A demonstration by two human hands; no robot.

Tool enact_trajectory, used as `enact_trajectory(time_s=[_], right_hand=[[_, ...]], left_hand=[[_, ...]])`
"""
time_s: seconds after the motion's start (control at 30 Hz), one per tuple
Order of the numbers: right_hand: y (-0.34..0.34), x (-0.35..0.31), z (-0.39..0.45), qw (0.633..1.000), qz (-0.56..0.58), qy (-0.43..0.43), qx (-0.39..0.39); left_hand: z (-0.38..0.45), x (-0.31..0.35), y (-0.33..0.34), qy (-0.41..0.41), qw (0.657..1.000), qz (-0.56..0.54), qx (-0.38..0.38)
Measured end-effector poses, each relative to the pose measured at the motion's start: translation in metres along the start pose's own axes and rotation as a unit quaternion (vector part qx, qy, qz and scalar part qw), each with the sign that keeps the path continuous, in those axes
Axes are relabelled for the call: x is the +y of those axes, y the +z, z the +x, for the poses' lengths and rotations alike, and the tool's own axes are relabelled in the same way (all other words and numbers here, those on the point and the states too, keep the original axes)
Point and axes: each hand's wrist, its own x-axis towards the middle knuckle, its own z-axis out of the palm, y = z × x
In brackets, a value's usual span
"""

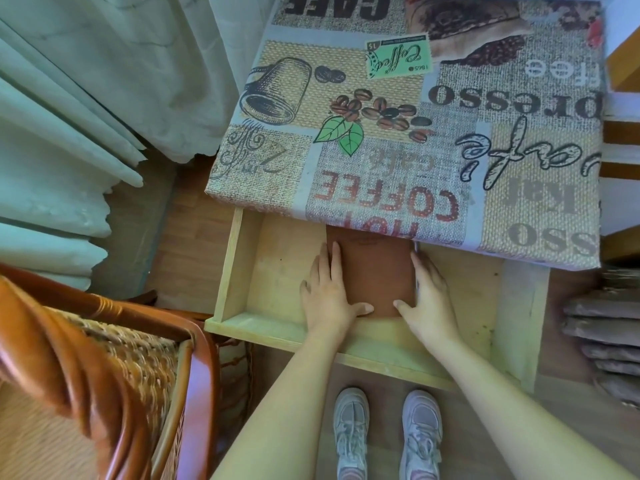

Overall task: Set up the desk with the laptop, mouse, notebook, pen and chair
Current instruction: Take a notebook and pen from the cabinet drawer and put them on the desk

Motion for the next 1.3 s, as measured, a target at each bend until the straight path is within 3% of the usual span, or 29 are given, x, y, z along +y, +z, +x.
enact_trajectory(time_s=[0.13, 0.33, 0.63, 1.3], right_hand=[[0.007, -0.004, -0.001, 1.000, 0.006, 0.007, 0.016], [0.007, -0.004, 0.006, 0.992, 0.104, 0.051, 0.042], [0.004, -0.009, 0.017, 0.976, 0.171, 0.131, 0.005], [0.020, -0.022, 0.003, 0.939, 0.267, 0.211, 0.051]], left_hand=[[0.000, -0.008, 0.001, 0.020, 1.000, 0.009, 0.003], [0.005, -0.016, -0.002, 0.056, 0.998, 0.002, 0.002], [0.007, -0.019, -0.008, 0.098, 0.995, -0.019, 0.001], [-0.001, -0.020, -0.009, 0.080, 0.991, -0.106, -0.002]])
